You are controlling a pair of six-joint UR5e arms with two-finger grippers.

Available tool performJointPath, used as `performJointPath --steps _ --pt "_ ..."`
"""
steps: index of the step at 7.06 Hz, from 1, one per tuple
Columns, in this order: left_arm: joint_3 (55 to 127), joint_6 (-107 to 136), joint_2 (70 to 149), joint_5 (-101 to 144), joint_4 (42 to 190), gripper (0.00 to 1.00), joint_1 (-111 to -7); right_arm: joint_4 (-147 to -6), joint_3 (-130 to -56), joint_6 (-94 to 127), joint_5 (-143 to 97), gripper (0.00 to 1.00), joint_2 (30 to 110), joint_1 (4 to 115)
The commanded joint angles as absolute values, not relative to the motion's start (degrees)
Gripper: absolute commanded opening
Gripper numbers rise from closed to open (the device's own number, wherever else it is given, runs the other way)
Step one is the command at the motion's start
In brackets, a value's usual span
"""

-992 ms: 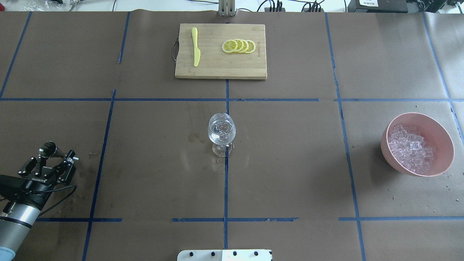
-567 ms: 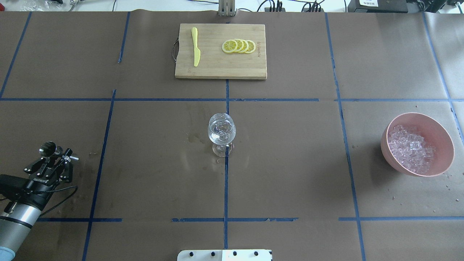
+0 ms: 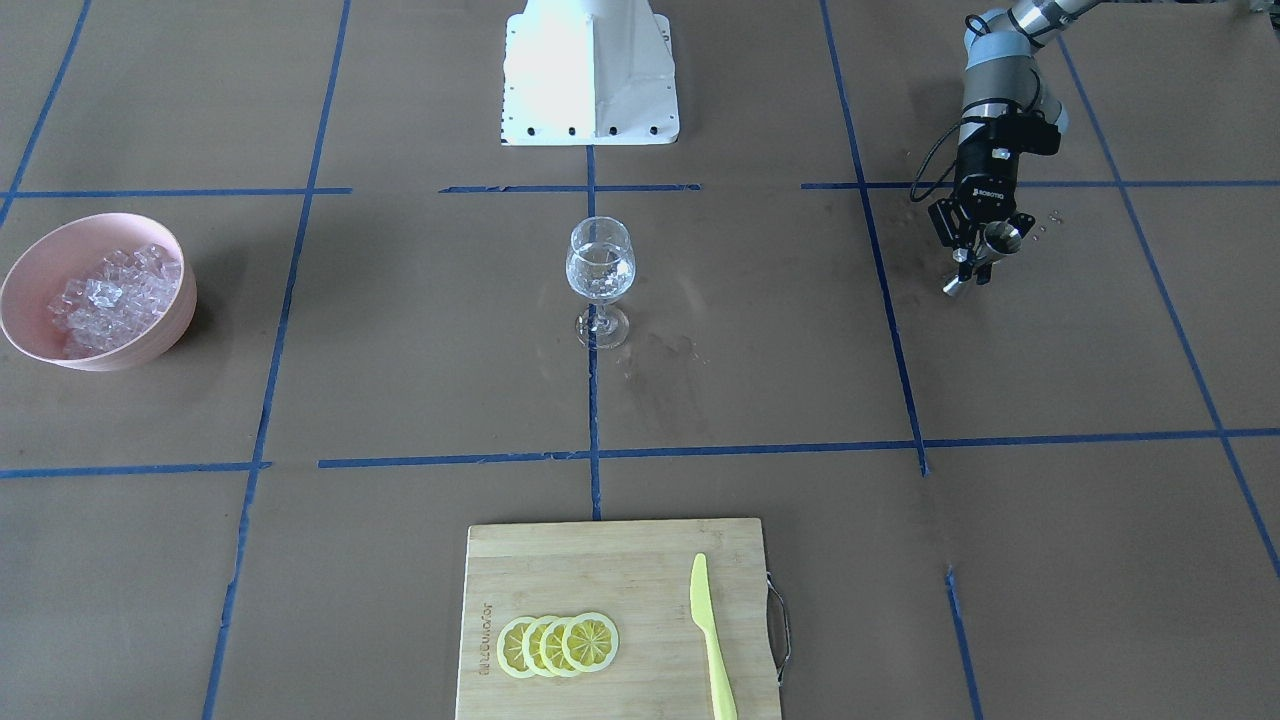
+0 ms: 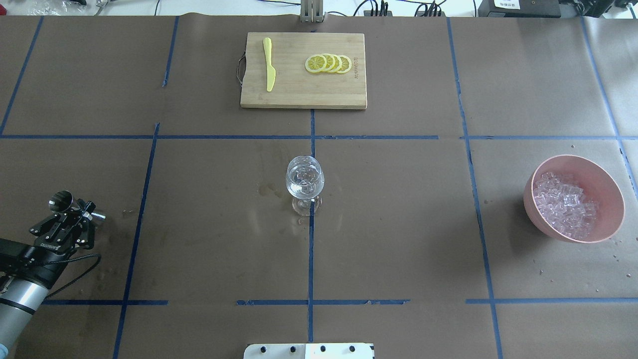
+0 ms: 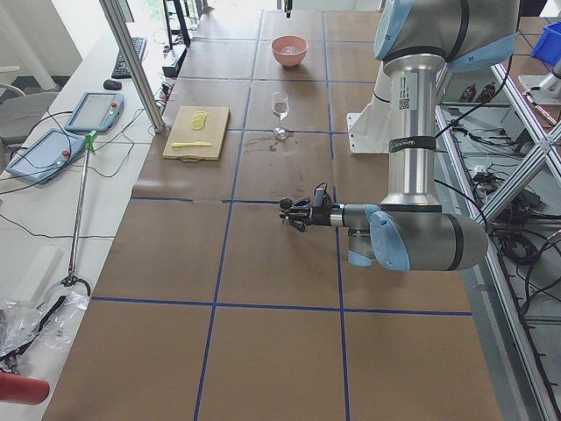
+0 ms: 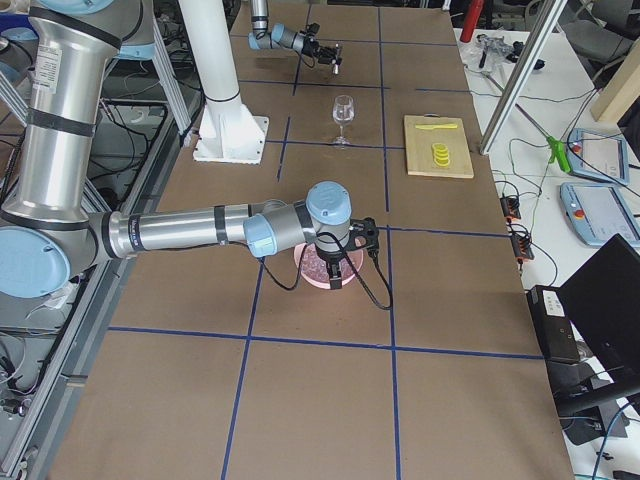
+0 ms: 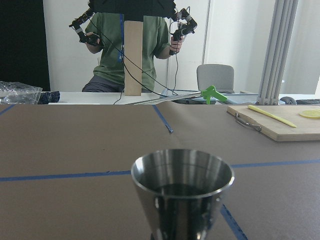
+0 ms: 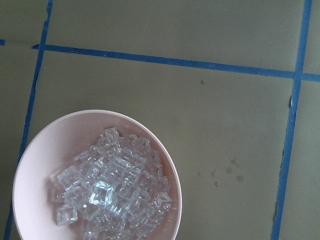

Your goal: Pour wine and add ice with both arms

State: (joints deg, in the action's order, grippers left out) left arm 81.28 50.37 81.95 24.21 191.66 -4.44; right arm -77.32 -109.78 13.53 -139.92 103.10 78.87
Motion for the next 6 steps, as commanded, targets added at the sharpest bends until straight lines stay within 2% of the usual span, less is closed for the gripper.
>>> performJointPath --steps 1,4,6 --pt "85.7 39.9 82.8 25.7 194.7 0.0 -5.3 -77.3 -109.8 13.5 -139.9 1.0 103.1 78.8" --pt "92.8 36.5 84.7 38.0 196.2 0.0 -5.7 -77.3 -109.8 13.5 -139.9 1.0 103.1 78.9" --pt "98.4 30.7 90.1 38.2 187.1 0.0 -8.8 -77.3 -109.7 13.4 -139.8 1.0 103.0 78.8"
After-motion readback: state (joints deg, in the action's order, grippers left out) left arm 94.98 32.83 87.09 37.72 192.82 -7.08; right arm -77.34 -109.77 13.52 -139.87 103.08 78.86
